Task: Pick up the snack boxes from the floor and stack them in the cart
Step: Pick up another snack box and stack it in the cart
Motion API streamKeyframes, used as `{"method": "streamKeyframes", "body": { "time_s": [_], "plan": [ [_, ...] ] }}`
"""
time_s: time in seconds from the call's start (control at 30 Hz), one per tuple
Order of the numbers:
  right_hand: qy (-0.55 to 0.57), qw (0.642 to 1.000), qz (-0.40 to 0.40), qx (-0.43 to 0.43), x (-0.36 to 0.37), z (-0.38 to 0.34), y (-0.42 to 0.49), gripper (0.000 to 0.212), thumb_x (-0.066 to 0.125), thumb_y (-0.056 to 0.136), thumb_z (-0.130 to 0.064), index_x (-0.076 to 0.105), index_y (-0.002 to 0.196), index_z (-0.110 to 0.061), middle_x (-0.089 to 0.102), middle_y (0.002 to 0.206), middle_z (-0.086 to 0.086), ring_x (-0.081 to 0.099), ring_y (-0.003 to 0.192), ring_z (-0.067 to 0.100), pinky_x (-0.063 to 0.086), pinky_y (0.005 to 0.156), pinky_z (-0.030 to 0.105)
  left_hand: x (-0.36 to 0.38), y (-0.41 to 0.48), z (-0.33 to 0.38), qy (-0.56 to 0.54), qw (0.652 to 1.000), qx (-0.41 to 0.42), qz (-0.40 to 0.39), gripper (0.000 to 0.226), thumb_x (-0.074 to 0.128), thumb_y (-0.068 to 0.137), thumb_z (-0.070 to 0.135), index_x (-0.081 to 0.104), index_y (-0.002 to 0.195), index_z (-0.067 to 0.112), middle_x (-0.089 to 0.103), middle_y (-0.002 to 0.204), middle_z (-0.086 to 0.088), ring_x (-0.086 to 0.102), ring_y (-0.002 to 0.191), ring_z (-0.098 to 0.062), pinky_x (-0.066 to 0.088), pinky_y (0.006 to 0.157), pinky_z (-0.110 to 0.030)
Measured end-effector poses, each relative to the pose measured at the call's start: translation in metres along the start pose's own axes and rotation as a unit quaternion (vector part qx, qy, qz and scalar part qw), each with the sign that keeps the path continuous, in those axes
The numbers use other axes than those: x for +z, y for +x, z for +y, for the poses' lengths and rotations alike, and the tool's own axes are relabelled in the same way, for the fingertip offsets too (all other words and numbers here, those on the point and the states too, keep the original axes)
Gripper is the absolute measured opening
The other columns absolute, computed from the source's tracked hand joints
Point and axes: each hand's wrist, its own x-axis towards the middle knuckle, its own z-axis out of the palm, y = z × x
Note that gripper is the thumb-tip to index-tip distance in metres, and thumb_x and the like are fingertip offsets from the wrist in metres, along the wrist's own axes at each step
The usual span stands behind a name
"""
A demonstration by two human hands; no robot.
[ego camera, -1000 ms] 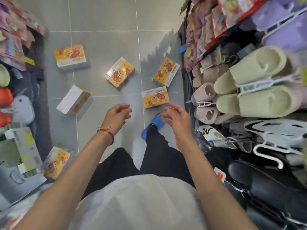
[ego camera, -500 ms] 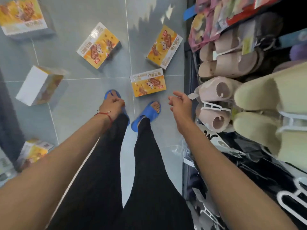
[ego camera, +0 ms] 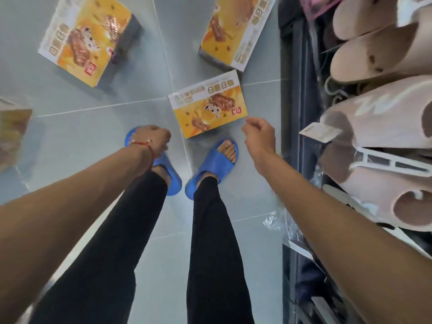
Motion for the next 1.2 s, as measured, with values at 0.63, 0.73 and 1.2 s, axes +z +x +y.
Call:
{"method": "streamKeyframes", "body": {
  "time_s": [0.63,0.73,1.2],
  "plan": [
    [-0.009,0.996,-0.09,-0.014,0.059,0.041,0.179,0.044,0.076,0.08,-0.029,0.066,0.123,-0.025,0.075,0.111,-0.009,0.069,0.102,0.011,0.052,0.085,0.026,0.083,0.185,-0.022,-0.069,0.992,0.103,-0.016,0.09,0.089,0.064,0.049,0.047,0.138,0.02,0.067,0.124,0.005,0.067,0.108,-0.015,0.057,0.09,-0.039],
    [-0.019,0.993,-0.114,0.007,0.052,0.038,0.166,0.043,0.075,0.087,-0.018,0.058,0.126,-0.02,0.069,0.113,-0.006,0.064,0.096,0.006,0.044,0.072,0.02,0.078,0.169,-0.021,-0.066,0.992,0.103,-0.001,0.074,0.084,0.076,0.044,0.05,0.137,0.021,0.066,0.124,0.006,0.065,0.107,-0.014,0.053,0.091,-0.033],
    [0.028,0.993,-0.105,0.036,0.024,-0.019,0.028,0.057,0.079,0.089,-0.034,0.042,0.127,-0.012,0.062,0.111,0.002,0.066,0.079,0.006,0.05,0.051,0.015,0.01,0.115,-0.066,-0.196,0.978,0.035,0.055,0.09,0.079,0.043,0.086,0.055,0.124,0.057,0.056,0.143,0.007,0.052,0.133,-0.023,0.042,0.107,-0.055]
  ]
}}
